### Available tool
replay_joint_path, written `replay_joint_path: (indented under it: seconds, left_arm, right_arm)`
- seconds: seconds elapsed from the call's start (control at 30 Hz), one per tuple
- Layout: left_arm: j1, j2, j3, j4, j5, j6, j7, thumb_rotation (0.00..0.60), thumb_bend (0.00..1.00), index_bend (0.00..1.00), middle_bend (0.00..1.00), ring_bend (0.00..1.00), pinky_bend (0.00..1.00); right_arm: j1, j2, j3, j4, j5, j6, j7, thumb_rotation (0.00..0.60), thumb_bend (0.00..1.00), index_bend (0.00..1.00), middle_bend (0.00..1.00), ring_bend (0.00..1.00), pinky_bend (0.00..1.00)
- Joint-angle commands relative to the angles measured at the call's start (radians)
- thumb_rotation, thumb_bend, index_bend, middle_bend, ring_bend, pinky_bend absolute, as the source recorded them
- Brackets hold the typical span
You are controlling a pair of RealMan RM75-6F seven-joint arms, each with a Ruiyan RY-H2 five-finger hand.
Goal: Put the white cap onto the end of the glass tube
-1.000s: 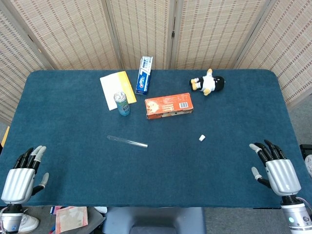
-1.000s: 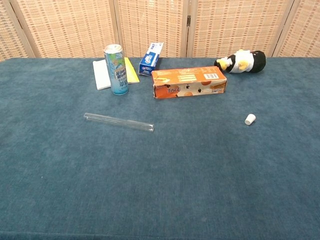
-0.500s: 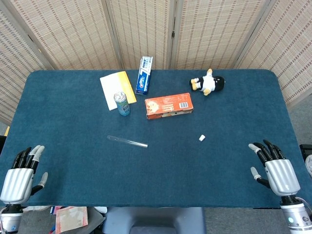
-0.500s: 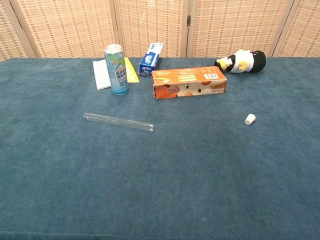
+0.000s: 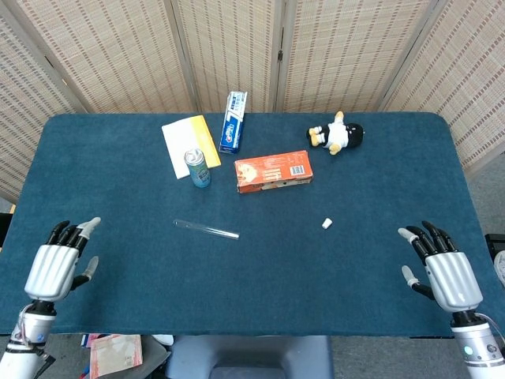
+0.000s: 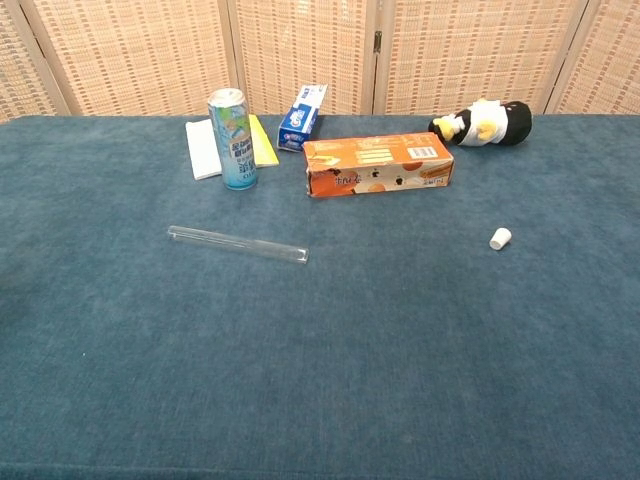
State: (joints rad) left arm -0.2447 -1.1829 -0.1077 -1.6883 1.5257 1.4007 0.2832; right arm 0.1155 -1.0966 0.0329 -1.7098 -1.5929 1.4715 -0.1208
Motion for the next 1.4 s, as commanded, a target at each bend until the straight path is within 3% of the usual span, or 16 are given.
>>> replay_joint_path:
  seconds: [0.03,0.1,0.2,0.47,0.77,1.4]
  left_arm:
    - [-0.1,-0.013,-0.046,0.035,-0.013,-0.116,-0.018,0.6,0.39,0.19,0.36,0.35,0.39]
    - [-0.155,-0.019,-0.061,0.05,-0.016,-0.183,-0.021,0.6,0.39,0.21,0.45,0.44,0.53]
    - [-0.229,-0.044,-0.079,0.085,-0.019,-0.264,-0.014,0.6,0.39,0.24,0.5,0.56,0.74]
    - [-0.393,-0.143,-0.108,0.176,-0.093,-0.456,0.016,0.6,0.39,0.35,0.78,0.82,0.99]
    - [-0.503,-0.258,-0.113,0.251,-0.246,-0.578,0.15,0.6,0.39,0.38,0.94,0.93,1.0]
    - [-0.654,-0.483,-0.112,0.387,-0.582,-0.581,0.416,0.6,0.38,0.38,0.99,0.98,1.0]
  right_arm:
    - [0.005,0.004,0.002,-0.009,-0.002,-0.005,-0.008,0.6,0.35,0.17,0.17,0.06,0.14]
    - [0.007,0.007,0.003,-0.016,0.0,-0.01,-0.014,0.6,0.35,0.17,0.17,0.06,0.14]
    - [0.01,0.008,0.005,-0.023,0.005,-0.017,-0.022,0.6,0.35,0.17,0.17,0.06,0.14]
    - [0.013,0.011,0.005,-0.037,0.013,-0.025,-0.039,0.6,0.35,0.17,0.17,0.06,0.14]
    - [0.011,0.012,0.004,-0.035,0.022,-0.028,-0.037,0.6,0.35,0.17,0.17,0.06,0.14]
    - [0.003,0.013,0.0,-0.013,0.033,-0.028,-0.01,0.6,0.35,0.17,0.17,0.06,0.14]
